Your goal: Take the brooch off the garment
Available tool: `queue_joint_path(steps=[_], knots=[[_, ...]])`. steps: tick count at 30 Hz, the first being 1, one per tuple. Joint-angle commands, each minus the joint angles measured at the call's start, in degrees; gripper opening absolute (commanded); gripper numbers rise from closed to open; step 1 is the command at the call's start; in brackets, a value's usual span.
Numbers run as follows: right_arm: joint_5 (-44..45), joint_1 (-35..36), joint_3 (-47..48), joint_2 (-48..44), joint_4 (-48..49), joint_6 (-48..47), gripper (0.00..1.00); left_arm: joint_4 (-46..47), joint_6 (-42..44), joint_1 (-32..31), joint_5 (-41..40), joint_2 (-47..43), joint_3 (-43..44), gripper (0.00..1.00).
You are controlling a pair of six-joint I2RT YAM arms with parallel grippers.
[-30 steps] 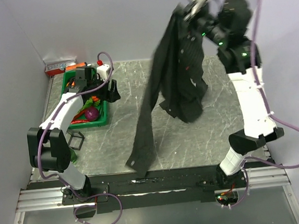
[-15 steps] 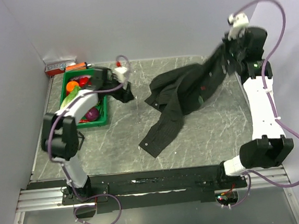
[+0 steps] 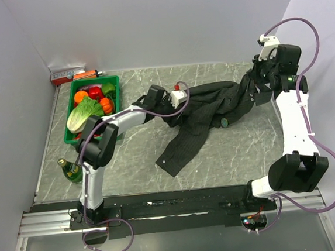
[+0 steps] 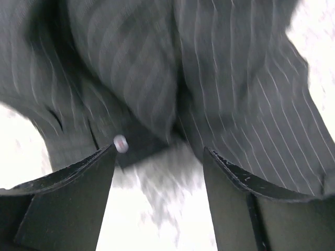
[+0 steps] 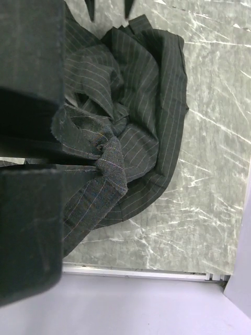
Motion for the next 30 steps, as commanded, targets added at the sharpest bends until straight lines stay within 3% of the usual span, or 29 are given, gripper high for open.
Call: queue_joint_path(steps=[1, 8, 10, 15, 19, 24, 30], knots=[[-4.0, -0.9, 1.0, -1.7, -0.7, -0.5, 0.00, 4.6, -0.7, -1.5, -5.3, 3.6, 5.8, 0.72], [-6.7, -1.3, 0.2, -1.1, 0.6, 1.6, 0.00, 2.0, -2.5, -2.8, -13.9, 7.9, 10.6, 0.56], [-6.9, -1.3, 0.4, -0.4, 1.0, 2.4, 0.00, 0.4, -2.4, -2.8, -13.6, 8.0, 11.0, 0.44], [-7.7, -1.3, 1.5, 1.6, 3.2, 4.9, 0.00, -2.4, -1.6, -2.7, -11.9, 5.4, 10.1, 0.01], [-6.9, -1.2, 4.6, 4.5, 5.7, 7.6, 0.00, -9.6, 1.5, -0.9, -13.3, -0.1, 12.7, 0.01], [-4.1, -1.3, 9.5, 3.8, 8.1, 6.5, 0.00, -18.6, 12.3, 5.0, -15.2, -7.7, 19.5, 0.01], [2.6, -1.2, 14.0, -0.1, 10.0, 2.7, 0.00, -31.4, 32.5, 9.4, -16.0, -8.0, 40.6, 0.01]])
